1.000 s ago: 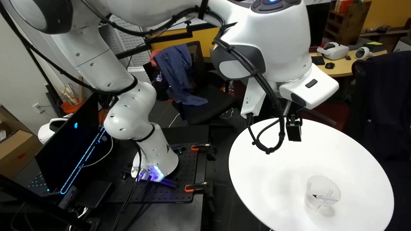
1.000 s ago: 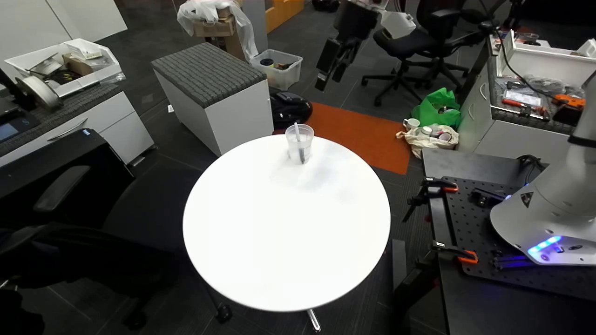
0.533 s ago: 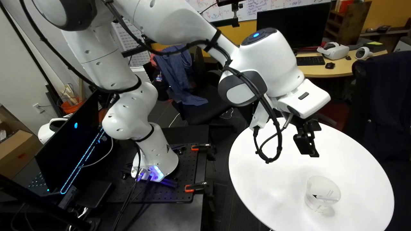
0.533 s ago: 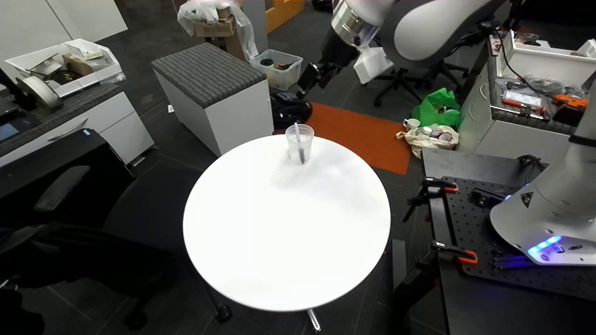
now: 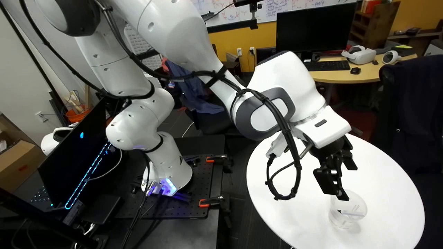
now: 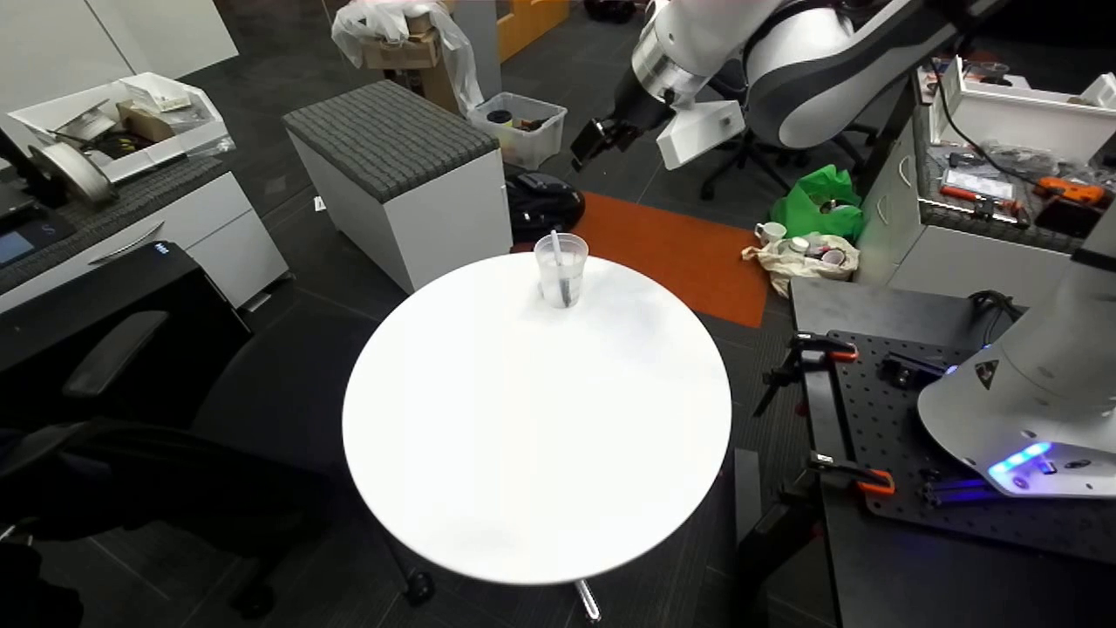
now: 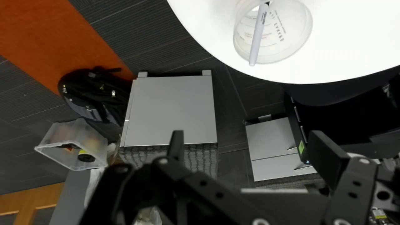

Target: Put the marker on the table

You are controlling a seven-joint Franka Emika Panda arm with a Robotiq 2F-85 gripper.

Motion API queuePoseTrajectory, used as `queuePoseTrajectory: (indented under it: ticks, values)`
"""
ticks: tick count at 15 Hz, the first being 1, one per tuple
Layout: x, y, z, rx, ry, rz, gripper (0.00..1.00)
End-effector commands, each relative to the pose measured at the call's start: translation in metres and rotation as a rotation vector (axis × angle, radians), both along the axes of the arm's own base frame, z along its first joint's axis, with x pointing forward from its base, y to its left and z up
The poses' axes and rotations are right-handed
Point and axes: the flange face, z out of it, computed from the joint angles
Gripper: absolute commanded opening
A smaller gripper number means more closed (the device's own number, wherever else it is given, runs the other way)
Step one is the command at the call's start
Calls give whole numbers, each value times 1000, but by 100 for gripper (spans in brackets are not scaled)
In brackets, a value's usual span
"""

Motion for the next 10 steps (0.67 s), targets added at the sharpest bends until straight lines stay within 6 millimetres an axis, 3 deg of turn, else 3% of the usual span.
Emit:
queuePoseTrajectory:
  ticks: [1,6,10]
  values:
    - [9,14,2,-39,-18,-56,100]
    - [15,42,-38,-7,45,-51,100]
    - [21,50,-66,31,98,-39,100]
